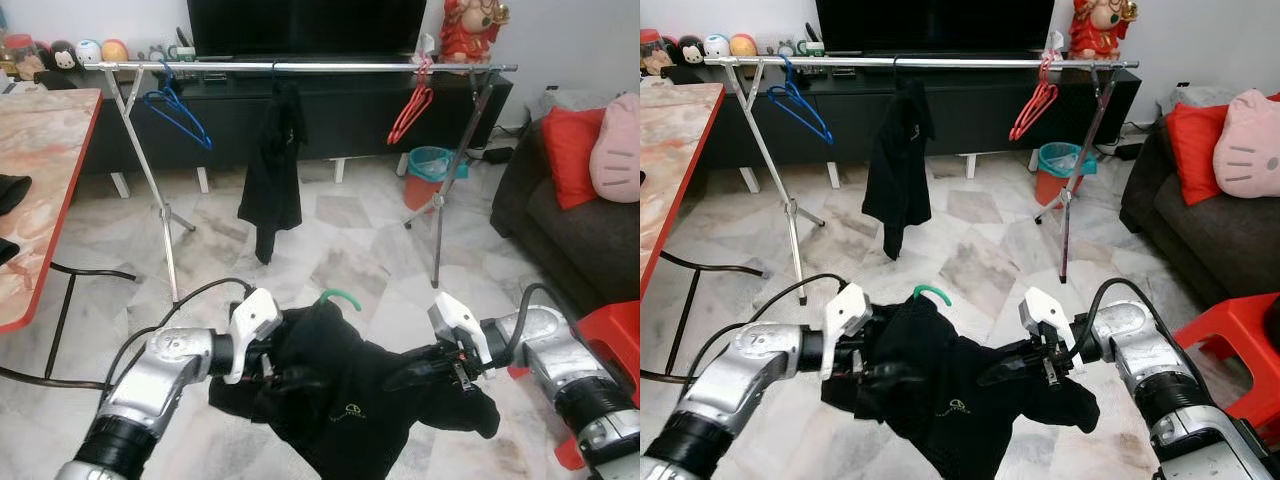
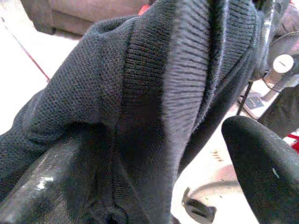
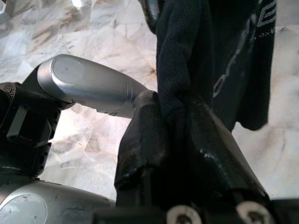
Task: Hang hanger
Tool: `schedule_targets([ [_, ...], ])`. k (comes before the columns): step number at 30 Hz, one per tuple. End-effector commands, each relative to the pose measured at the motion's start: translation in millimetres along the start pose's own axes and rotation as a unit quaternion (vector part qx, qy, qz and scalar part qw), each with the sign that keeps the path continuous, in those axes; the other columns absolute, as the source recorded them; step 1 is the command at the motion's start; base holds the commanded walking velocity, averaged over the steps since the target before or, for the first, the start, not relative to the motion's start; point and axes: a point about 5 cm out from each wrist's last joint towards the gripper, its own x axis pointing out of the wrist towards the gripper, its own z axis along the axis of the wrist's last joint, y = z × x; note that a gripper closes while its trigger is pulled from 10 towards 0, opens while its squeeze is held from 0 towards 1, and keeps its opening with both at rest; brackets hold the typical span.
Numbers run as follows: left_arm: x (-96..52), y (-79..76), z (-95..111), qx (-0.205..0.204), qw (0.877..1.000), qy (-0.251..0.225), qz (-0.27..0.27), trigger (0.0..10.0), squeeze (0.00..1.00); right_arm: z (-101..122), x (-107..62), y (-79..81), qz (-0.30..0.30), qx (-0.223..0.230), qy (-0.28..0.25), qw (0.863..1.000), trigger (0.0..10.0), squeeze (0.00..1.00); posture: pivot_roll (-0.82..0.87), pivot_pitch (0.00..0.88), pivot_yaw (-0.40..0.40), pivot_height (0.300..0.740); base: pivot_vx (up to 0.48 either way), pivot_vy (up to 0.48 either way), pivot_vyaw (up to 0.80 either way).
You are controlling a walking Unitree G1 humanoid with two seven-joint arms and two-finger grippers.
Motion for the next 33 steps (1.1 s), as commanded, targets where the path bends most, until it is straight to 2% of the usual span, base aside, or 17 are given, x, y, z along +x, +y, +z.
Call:
schedule_targets([
  [1,2.7,7.0,12,0.025,0.999,-0.021,0.021,10.0,0.00,9,7.1,2.4,0.029,-0.024,-0.004,0.999,10.0,0.00,0.05,0.000,-0.094,0.740,0.000,0.000,0.00],
  [3,0.8,9.7,15,0.031,0.999,-0.026,0.030,10.0,0.00,9,6.1,1.9,0.027,-0.025,-0.002,0.999,10.0,0.00,0.05,0.000,-0.094,0.740,0.000,0.000,0.00],
  [7,-15.9,9.1,14,0.029,0.999,0.004,0.015,10.0,0.00,5,-0.3,-2.0,0.006,-0.029,0.009,1.000,10.0,0.00,0.05,0.000,-0.094,0.740,0.000,0.000,0.00],
  [8,-15.9,9.1,14,0.029,0.999,0.004,0.015,10.0,0.00,5,-0.3,-2.0,0.006,-0.029,0.009,1.000,10.0,0.00,0.05,0.000,-0.094,0.740,0.000,0.000,0.00],
  [9,-24.8,6.1,12,0.030,0.999,0.021,0.004,10.0,0.00,1,-3.2,-4.5,-0.016,-0.031,0.018,0.999,10.0,0.00,0.05,0.000,-0.092,0.740,0.000,0.000,0.00],
  [12,-37.8,2.7,9,0.032,0.999,0.040,-0.002,10.0,0.00,-3,-6.2,-8.4,-0.052,-0.031,0.031,0.998,10.0,0.00,0.06,0.000,-0.093,0.740,0.000,0.000,0.00],
  [14,-49.0,1.6,8,0.032,0.998,0.049,-0.002,10.0,0.00,-6,-8.1,-7.0,-0.048,-0.024,0.037,0.998,10.0,0.00,0.06,0.000,-0.093,0.740,0.000,0.000,0.00],
  [15,-49.0,1.6,8,0.032,0.998,0.049,-0.002,10.0,0.00,-6,-8.1,-7.0,-0.048,-0.024,0.037,0.998,10.0,0.00,0.06,0.000,-0.093,0.740,0.000,0.000,0.00],
  [20,-74.0,10.6,26,0.038,0.998,0.030,0.035,10.0,0.00,-12,-10.7,-1.7,-0.017,-0.015,0.048,0.999,10.0,0.00,0.06,0.000,-0.093,0.740,0.000,0.000,0.00],
  [24,-81.9,14.3,32,0.040,0.998,0.021,0.048,10.0,0.00,-14,-10.7,-1.1,-0.013,-0.015,0.054,0.998,10.0,0.00,0.06,0.000,-0.094,0.740,0.000,0.000,0.00],
  [26,-83.8,16.7,31,0.042,0.997,0.033,0.053,10.0,0.00,-15,-9.3,0.2,-0.004,-0.012,0.056,0.998,10.0,0.00,0.07,0.000,-0.094,0.740,0.000,0.000,0.00],
  [33,-80.6,14.0,23,0.025,0.998,0.048,0.032,10.0,0.00,-14,-8.7,0.4,-0.001,-0.015,0.059,0.998,10.0,0.00,0.06,0.000,-0.092,0.740,0.000,0.000,0.00],
])
